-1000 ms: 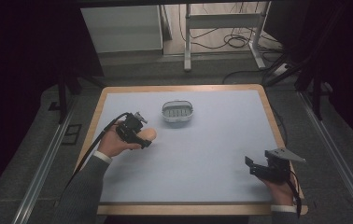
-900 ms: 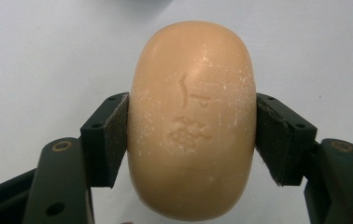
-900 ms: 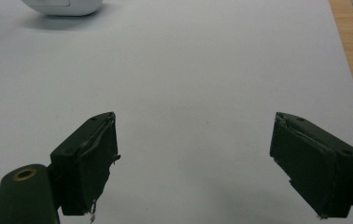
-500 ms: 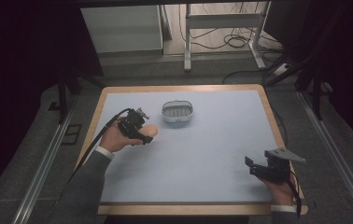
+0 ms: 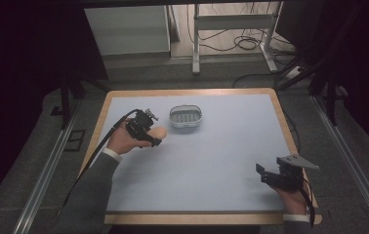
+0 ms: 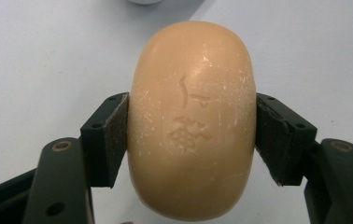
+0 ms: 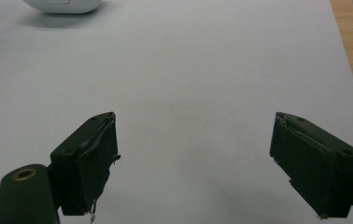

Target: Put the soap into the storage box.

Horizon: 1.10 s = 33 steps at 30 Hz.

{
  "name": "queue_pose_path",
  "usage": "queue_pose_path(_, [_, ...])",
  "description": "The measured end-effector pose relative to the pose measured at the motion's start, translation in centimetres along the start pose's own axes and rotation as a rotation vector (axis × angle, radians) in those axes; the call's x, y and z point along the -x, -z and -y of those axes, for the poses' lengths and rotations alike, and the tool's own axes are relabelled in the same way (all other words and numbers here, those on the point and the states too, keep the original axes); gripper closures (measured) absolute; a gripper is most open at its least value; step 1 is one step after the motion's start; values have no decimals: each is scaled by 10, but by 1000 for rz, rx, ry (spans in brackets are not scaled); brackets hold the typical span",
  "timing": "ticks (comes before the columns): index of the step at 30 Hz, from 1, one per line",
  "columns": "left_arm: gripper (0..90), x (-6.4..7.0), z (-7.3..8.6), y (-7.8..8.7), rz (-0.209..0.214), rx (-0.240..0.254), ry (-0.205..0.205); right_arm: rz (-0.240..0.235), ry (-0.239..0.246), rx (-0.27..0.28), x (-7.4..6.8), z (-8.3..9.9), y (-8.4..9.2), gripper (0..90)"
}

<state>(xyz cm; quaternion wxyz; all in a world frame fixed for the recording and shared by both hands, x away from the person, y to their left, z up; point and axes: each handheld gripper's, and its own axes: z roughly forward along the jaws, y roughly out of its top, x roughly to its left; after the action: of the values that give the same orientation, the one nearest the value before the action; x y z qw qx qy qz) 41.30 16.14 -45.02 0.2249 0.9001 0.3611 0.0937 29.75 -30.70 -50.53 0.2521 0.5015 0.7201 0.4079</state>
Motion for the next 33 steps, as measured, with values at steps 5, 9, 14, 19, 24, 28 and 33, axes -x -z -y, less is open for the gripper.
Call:
queue_pose_path(5, [326,-3,-4,-1,2,3,-1,0,-1,-2,0,0,0,149])
queue_pose_path(9, [327,-4,-4,-3,-5,-9,-5,0,0,-1,0,0,-1,149])
queue_pose_path(14, [326,-5,-7,-3,-4,-8,2,0,-2,-1,0,0,-1,148])
queue_pose_path(19, [326,-5,-11,-4,-8,-4,8,-2,-4,-1,0,0,-1,149])
queue_pose_path(24, [326,-9,-18,-6,0,-20,-7,-3,-3,-2,1,0,0,149])
queue_pose_path(28, [326,-10,-23,-6,-3,-22,-13,1,-6,-1,2,1,0,149])
queue_pose_path(33, [327,-11,-28,-6,4,-15,-12,2,-6,-2,2,1,0,149])
